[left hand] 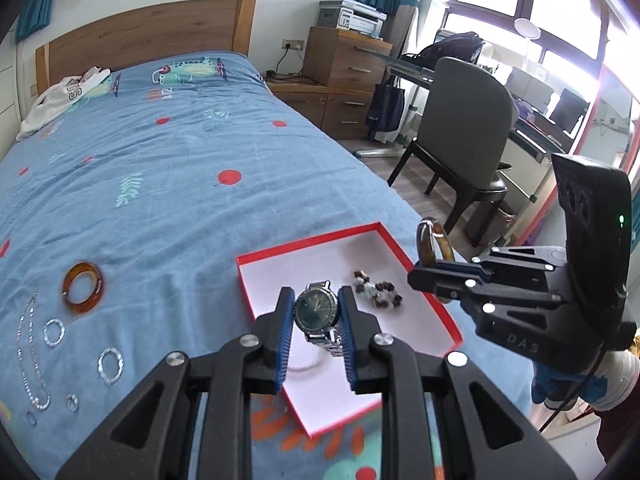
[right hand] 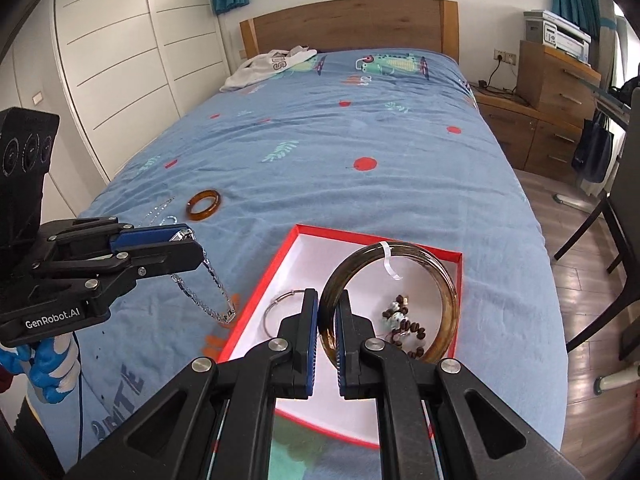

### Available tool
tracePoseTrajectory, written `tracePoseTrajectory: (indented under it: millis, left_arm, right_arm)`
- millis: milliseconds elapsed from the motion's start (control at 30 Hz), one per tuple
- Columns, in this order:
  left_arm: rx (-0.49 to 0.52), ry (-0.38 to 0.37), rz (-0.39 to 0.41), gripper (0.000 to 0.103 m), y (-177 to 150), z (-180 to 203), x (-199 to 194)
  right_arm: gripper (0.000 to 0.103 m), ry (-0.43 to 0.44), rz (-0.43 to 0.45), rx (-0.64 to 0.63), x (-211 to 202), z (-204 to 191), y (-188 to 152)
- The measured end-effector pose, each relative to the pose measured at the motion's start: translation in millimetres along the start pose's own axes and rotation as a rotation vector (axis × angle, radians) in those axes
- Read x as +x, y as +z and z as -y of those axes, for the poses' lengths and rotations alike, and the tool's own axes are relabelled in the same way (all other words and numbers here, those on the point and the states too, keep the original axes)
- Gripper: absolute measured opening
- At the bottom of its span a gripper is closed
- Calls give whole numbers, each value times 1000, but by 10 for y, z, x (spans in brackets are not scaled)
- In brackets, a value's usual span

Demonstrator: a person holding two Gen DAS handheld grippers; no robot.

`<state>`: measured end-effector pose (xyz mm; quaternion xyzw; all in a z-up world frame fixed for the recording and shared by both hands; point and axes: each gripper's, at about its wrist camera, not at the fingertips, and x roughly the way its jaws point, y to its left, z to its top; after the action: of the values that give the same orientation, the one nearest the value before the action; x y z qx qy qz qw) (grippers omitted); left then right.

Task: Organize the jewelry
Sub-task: 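Carry the watch in the left tool and brown bangle in the right tool to the red box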

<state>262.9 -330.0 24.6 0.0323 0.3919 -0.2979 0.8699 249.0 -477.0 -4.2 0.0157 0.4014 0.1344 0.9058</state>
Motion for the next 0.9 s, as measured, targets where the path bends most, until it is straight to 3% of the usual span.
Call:
tracePoseTrajectory:
  millis: [167, 400, 667, 900]
  left_arm:
    - [-10, 18, -34, 20, 142, -118, 522]
    - [-43, 28, -109, 20, 57, -291, 1115]
    - [-47, 6, -177, 20, -114, -338, 1453]
    - [-58, 12, -182, 21, -133, -333, 1526]
  right_arm:
    - [8, 7, -61, -16, 414, 247, 79]
    - [8, 25, -130, 9, 914, 506, 35]
    - [9, 27, -202, 12, 1208, 609, -24]
    - [10, 20, -232, 6, 1277, 609, -72]
